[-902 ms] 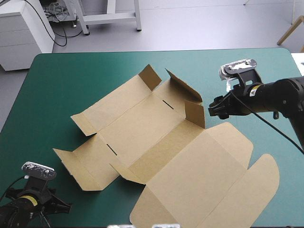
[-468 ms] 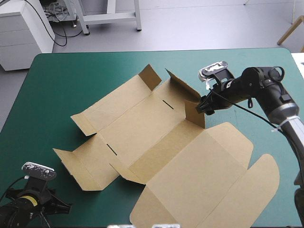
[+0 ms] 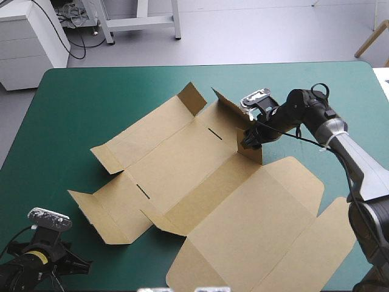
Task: Fold the box
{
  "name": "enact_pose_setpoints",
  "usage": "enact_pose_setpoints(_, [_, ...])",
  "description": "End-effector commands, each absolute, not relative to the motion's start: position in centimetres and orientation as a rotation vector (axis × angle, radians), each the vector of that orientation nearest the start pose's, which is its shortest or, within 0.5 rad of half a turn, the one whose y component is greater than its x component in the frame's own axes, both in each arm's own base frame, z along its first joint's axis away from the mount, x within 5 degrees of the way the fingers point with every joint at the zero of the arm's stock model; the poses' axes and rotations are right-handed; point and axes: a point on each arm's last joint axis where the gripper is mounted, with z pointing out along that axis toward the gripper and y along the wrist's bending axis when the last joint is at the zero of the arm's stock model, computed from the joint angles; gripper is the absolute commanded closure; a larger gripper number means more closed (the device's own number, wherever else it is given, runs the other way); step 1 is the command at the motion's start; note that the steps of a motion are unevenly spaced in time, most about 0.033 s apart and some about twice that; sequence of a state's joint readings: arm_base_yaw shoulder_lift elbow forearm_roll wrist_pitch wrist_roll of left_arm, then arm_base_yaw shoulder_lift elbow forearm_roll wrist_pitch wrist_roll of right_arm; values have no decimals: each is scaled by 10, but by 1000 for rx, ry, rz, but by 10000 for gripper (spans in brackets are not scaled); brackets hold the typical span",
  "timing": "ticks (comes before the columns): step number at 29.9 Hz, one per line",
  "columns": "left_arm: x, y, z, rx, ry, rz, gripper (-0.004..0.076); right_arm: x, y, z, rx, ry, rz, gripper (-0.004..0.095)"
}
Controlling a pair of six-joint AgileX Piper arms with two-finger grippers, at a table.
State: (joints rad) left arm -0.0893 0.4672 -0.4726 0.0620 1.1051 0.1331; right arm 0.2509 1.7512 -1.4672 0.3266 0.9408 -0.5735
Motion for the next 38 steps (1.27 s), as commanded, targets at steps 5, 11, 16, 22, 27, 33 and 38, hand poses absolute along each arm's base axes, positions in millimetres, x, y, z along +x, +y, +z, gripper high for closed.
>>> enact_pose_setpoints(5, [65, -1, 261, 291, 2519, 89, 734, 369, 121, 300, -889, 2378, 326, 278])
enact_pose_setpoints(11, [65, -1, 261, 291, 2519, 89, 734, 374, 123, 291, -894, 2387, 347, 287])
enact_pose_setpoints(16, [65, -1, 261, 291, 2519, 89, 734, 374, 123, 290, -898, 2394, 350, 433])
enact_pose_setpoints(22, [65, -1, 261, 291, 2519, 89, 734, 370, 122, 288, -980, 2410, 345, 896])
enact_pose_setpoints(27, [65, -1, 261, 291, 2519, 89, 734, 369, 122, 287, -997, 2416, 333, 922])
enact_pose_setpoints(33, [65, -1, 261, 291, 2519, 89, 734, 369, 121, 287, -1038, 2399, 306, 922])
enact_pose_setpoints(38, [65, -1, 261, 291, 2519, 89, 734, 369, 121, 287, -1048, 2393, 302, 922])
